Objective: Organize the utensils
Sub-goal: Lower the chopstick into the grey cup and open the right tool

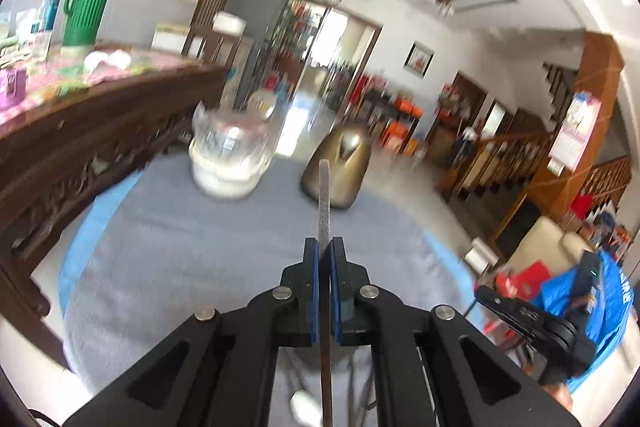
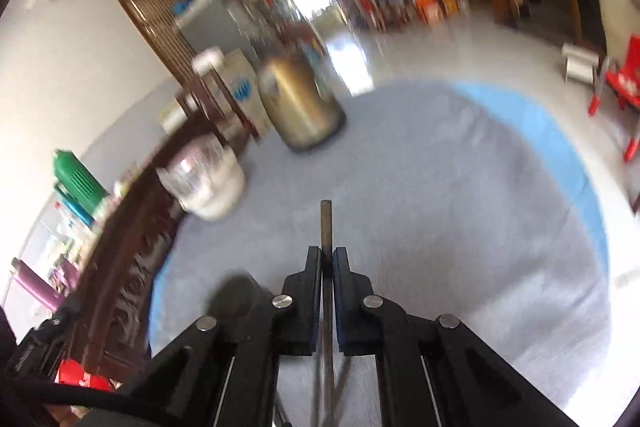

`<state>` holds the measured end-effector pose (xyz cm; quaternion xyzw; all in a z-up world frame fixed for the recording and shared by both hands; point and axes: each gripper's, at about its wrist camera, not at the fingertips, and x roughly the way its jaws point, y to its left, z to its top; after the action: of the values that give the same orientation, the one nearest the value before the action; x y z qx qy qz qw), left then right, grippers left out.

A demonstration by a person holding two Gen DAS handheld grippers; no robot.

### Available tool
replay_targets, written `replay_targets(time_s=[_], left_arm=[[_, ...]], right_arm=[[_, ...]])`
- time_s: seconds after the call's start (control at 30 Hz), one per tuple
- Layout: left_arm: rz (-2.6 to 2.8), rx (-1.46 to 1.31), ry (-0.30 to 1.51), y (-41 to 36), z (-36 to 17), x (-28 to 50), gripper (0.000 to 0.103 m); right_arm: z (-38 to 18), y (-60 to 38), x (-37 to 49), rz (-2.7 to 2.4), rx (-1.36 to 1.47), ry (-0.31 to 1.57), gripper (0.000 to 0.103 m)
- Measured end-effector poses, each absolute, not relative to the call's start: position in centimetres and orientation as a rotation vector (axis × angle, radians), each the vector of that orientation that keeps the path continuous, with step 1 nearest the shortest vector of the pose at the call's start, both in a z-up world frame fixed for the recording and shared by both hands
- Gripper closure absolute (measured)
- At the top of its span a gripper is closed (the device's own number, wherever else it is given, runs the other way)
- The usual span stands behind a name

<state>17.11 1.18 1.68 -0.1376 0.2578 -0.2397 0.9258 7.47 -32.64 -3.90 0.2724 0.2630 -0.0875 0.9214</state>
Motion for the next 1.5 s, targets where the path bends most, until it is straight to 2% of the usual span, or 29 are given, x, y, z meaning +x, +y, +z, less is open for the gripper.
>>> replay_targets(time_s=[0.2, 0.53, 0.87, 1.23, 1.27, 1.3, 1.33, 1.43, 1.47, 1.5], left_arm=[[-0.491, -0.356, 0.397, -0.2, 4.0, 18.6, 0.098], [-0.340, -0.423, 0.296, -2.7, 2.9, 24.1, 0.098], [-0.249, -0.327, 0.354, -4.5, -3.2, 25.3, 0.098], [-0.343, -0.301, 0.441, -2.2, -4.7, 22.3, 0.095], [-0.349, -0.294, 0.440, -1.8, -4.6, 21.8, 0.094], [-0.353, -0.288, 0.440, -1.5, -4.4, 21.3, 0.083], [-0.357, -0.280, 0.443, -1.4, -4.4, 20.9, 0.067], [-0.371, -0.254, 0.424, -0.4, -3.7, 18.8, 0.052], [-0.372, -0.243, 0.417, -0.1, -3.5, 18.2, 0.049], [-0.372, -0.224, 0.413, 0.2, -3.3, 17.3, 0.043]], right_arm=[[1.7, -31.1, 5.5, -0.176, 0.512, 0.350, 0.097], [7.1, -29.5, 6.9, -0.127, 0.498, 0.248, 0.097], [5.9, -27.0, 9.3, -0.089, 0.492, 0.290, 0.097], [2.3, -25.1, 11.1, -0.099, 0.431, 0.378, 0.097], [2.1, -25.1, 11.1, -0.092, 0.430, 0.387, 0.097], [1.7, -25.0, 11.2, -0.081, 0.433, 0.404, 0.097], [1.3, -25.0, 11.0, -0.073, 0.446, 0.417, 0.096], [0.3, -25.5, 10.4, -0.037, 0.507, 0.446, 0.093], [-0.1, -25.7, 10.1, -0.029, 0.526, 0.454, 0.089], [-0.4, -25.9, 9.7, -0.027, 0.544, 0.459, 0.078]])
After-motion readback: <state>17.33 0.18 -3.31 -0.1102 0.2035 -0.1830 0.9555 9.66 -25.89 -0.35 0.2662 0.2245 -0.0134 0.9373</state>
